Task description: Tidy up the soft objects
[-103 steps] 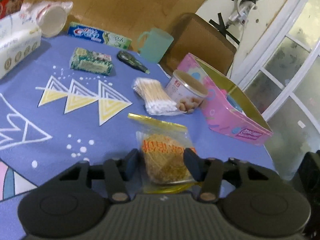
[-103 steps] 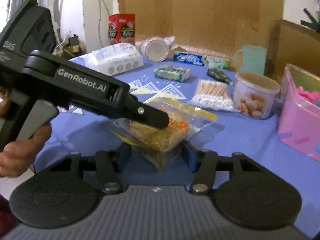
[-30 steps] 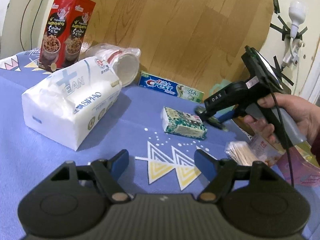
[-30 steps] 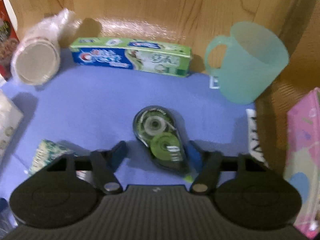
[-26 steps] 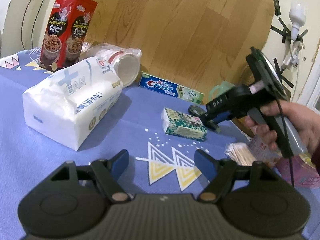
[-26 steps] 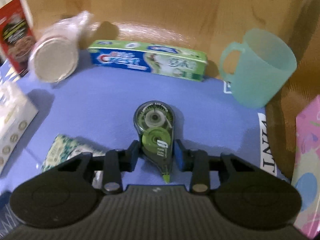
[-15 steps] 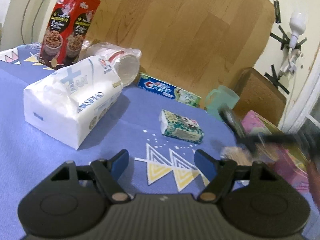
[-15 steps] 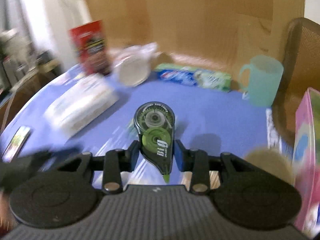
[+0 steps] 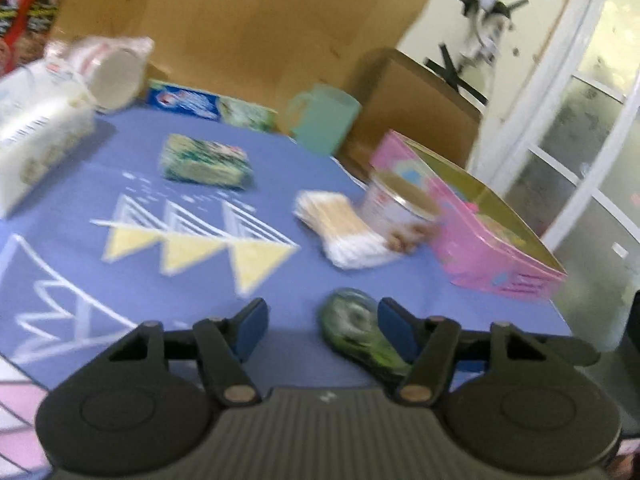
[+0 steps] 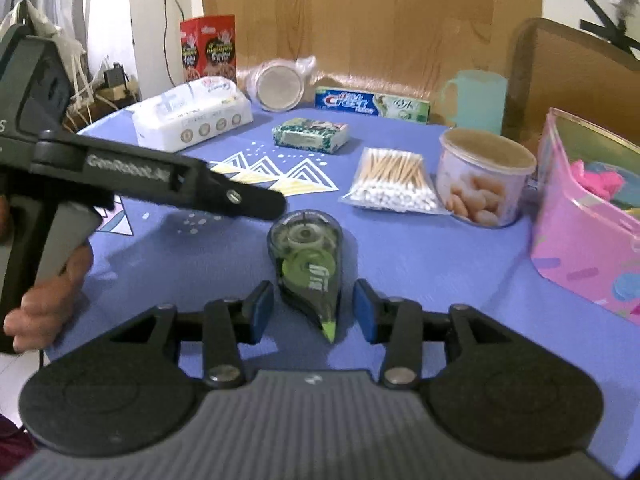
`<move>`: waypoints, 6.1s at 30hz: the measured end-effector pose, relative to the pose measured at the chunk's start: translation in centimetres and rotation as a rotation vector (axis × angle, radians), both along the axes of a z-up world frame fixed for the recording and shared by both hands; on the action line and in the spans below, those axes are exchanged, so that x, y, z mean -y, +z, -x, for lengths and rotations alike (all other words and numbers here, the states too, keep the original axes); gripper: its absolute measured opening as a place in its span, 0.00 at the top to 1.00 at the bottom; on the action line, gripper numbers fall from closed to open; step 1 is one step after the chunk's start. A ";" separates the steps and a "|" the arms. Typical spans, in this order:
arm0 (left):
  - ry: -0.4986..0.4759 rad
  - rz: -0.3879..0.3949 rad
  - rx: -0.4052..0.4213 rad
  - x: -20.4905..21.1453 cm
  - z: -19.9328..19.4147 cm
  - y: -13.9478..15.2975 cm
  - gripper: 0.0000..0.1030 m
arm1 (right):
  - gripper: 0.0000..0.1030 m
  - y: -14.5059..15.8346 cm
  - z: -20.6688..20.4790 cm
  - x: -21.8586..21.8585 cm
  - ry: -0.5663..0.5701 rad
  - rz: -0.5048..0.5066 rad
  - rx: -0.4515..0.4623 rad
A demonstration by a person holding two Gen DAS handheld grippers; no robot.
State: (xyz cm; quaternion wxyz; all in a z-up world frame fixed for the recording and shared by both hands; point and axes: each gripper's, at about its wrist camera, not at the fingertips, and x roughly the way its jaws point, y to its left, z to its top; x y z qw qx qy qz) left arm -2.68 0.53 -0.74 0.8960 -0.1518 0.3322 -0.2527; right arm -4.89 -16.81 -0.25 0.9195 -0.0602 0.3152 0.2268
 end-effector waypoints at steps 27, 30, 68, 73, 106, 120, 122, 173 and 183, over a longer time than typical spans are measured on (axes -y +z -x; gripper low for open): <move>-0.266 -0.109 0.238 24.2 -6.8 8.1 0.40 | 0.69 4.0 -2.5 15.5 -0.527 -0.041 0.388; -0.242 -0.127 0.216 23.7 -6.8 7.2 0.40 | 0.67 2.7 -4.6 17.0 -0.611 -0.037 0.339; 0.477 -0.129 0.178 -9.7 -1.6 0.5 0.36 | 0.06 1.5 -18.9 -9.5 -0.163 -0.123 -0.087; 0.470 -0.133 0.189 -9.7 -1.8 0.4 0.36 | 0.15 0.1 -19.7 -11.2 -0.158 -0.027 -0.082; -0.025 0.014 0.036 -0.3 -0.2 0.6 0.33 | 0.11 -0.2 2.9 3.6 -0.140 -0.041 0.048; -0.219 -0.027 0.024 6.9 1.0 1.4 0.49 | 0.55 -0.6 3.8 3.0 -0.084 -0.026 0.137; -0.245 -0.021 0.063 7.9 0.8 2.8 0.49 | 0.55 0.1 3.9 4.1 -0.121 -0.052 0.178; -0.149 -0.322 0.210 19.7 0.8 7.2 0.16 | 0.52 2.5 4.3 17.0 -0.660 -0.290 0.289; -0.072 -0.420 0.261 16.3 2.7 5.6 0.00 | 0.44 2.9 4.5 15.4 -0.637 -0.358 0.249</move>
